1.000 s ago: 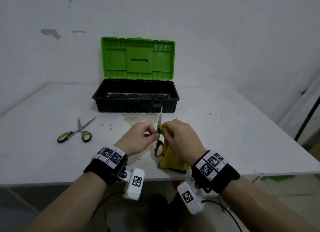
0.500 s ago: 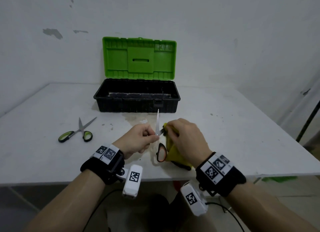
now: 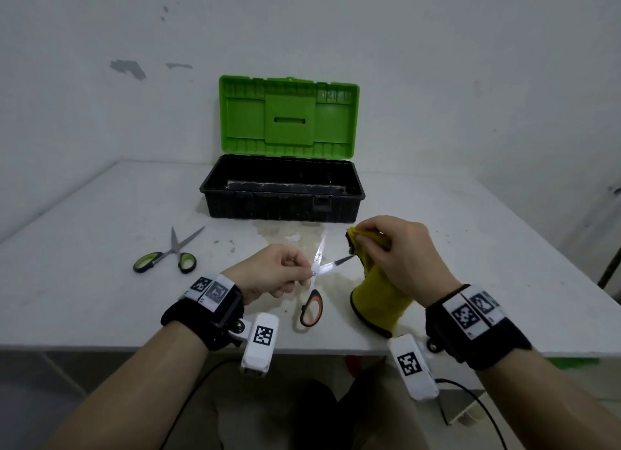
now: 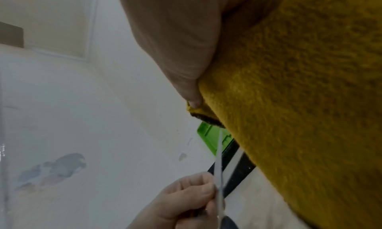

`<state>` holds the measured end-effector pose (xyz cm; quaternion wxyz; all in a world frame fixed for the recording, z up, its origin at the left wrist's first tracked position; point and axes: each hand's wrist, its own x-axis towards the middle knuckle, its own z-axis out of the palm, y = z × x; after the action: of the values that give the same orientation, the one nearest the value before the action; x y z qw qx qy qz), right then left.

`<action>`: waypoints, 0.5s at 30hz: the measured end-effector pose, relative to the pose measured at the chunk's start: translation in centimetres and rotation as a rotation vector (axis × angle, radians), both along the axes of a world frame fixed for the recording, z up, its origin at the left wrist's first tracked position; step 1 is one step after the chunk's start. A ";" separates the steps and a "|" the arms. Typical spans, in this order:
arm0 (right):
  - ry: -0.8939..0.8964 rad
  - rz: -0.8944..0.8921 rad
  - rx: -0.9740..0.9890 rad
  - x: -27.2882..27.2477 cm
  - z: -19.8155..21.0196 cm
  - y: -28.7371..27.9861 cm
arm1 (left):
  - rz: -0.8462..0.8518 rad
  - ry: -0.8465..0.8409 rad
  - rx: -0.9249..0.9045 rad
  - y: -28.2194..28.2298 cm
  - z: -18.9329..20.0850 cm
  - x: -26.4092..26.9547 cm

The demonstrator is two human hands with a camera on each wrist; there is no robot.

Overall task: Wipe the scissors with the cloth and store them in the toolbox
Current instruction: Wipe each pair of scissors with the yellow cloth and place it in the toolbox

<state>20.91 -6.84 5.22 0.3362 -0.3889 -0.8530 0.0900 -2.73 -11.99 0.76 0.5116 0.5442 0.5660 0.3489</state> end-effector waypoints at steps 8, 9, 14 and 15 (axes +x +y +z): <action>-0.394 0.142 0.062 -3.1 -2.1 -1.3 | 0.010 0.080 0.011 0.3 0.7 0.4; -0.396 0.126 0.059 -3.4 -2.5 -1.3 | 0.008 0.082 0.020 0.3 0.7 0.3; -0.368 0.109 0.123 -3.9 -3.1 -1.4 | -0.028 0.132 0.097 0.1 0.8 -0.1; -0.393 0.110 0.145 -4.0 -3.2 -1.6 | -0.045 0.158 0.112 0.1 0.9 0.0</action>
<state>16.89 -8.44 2.07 0.1850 -0.3269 -0.9263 -0.0309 -2.78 -11.88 1.68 0.4419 0.6104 0.5718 0.3243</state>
